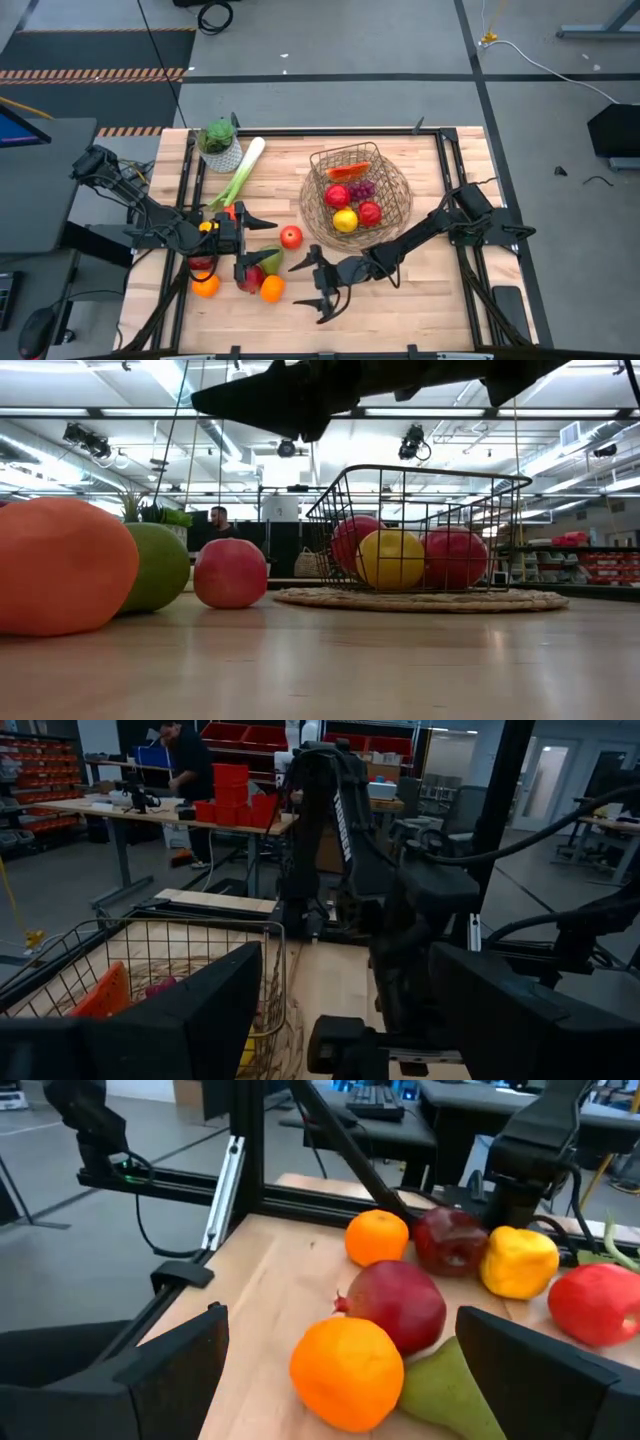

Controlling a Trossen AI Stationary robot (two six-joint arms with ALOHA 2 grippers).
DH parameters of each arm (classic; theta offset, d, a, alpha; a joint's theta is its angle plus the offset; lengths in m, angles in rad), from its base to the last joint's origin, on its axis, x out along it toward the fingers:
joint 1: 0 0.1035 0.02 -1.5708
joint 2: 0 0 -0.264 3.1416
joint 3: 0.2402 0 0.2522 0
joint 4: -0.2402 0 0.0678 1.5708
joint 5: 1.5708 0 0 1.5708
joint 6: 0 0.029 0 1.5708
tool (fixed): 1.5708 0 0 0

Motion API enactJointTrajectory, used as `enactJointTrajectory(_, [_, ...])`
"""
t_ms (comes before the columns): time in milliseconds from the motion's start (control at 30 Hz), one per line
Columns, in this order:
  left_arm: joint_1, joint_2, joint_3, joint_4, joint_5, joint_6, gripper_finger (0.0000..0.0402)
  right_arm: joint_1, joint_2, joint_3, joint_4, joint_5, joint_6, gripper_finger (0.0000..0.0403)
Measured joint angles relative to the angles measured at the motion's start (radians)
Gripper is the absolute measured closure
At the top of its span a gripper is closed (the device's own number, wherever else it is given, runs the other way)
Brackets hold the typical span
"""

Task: Build produce basket
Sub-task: Put the right orange into the wire basket

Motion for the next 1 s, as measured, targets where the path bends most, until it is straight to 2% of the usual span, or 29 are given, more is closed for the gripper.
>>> enactJointTrajectory(533, [0.0, 0.0, 0.0, -0.001, 0.0, 0.0, 0.0108, 0.029, 0.0, 0.007, 0.033, 0.022, -0.042, 0.001])
enactJointTrajectory(867, [-0.001, 0.0, 0.0, -0.001, 0.0, -0.002, 0.0108, 0.031, 0.003, 0.094, -0.079, 0.027, -0.038, 0.001])
enactJointTrajectory(1000, [-0.002, 0.001, 0.0, 0.0, 0.0, -0.006, 0.0108, 0.031, 0.086, 0.168, -0.076, 0.015, -0.041, 0.001])
